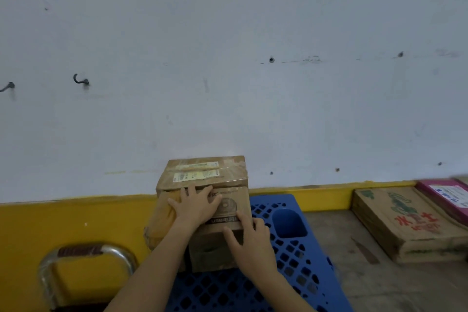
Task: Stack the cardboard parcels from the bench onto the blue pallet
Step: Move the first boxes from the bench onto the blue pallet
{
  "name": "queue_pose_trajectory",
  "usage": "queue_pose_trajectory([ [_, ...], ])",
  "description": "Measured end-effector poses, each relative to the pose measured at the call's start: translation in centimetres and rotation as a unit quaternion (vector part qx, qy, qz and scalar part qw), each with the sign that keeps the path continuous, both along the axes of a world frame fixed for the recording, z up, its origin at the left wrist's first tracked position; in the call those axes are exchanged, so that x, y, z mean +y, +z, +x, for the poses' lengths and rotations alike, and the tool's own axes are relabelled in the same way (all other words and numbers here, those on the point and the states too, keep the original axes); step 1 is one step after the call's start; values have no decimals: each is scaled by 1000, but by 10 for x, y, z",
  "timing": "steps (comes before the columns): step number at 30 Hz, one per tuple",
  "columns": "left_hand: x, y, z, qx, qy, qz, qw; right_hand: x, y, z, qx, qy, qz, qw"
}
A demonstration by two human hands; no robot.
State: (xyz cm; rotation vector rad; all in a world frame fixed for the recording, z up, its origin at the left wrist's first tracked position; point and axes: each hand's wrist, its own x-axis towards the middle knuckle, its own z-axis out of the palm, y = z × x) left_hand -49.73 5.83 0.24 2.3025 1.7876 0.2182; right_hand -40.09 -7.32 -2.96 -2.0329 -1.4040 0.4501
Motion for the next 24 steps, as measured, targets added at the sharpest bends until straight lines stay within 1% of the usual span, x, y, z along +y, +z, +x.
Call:
queue_pose_trajectory([
  [2, -4, 3, 2, -12, 0, 8, 1000, -3, 5, 10, -12, 38, -7, 999],
  [6, -26, 15, 18, -33, -15, 40, 999, -20, 18, 40, -68, 90, -12, 994],
  [9, -51, 27, 44, -27, -34, 69, 997, -44, 25, 75, -98, 100, -11, 990],
  [11, -66, 34, 60, -46, -39, 82, 995, -57, 32, 95, -112, 102, -19, 988],
  [14, -104, 38, 118, -94, -92, 99, 986, -102, 39, 151, -131, 67, -9, 989],
  [16, -140, 33, 166, -110, -132, 106, 979, -143, 38, 195, -150, 30, -4, 988],
  [21, -242, 4, 289, -95, -194, 80, 973, -238, 28, 303, -155, -25, -12, 988],
  [24, -295, -18, 348, -107, -236, 58, 964, -287, 13, 362, -157, -60, -18, 986],
])
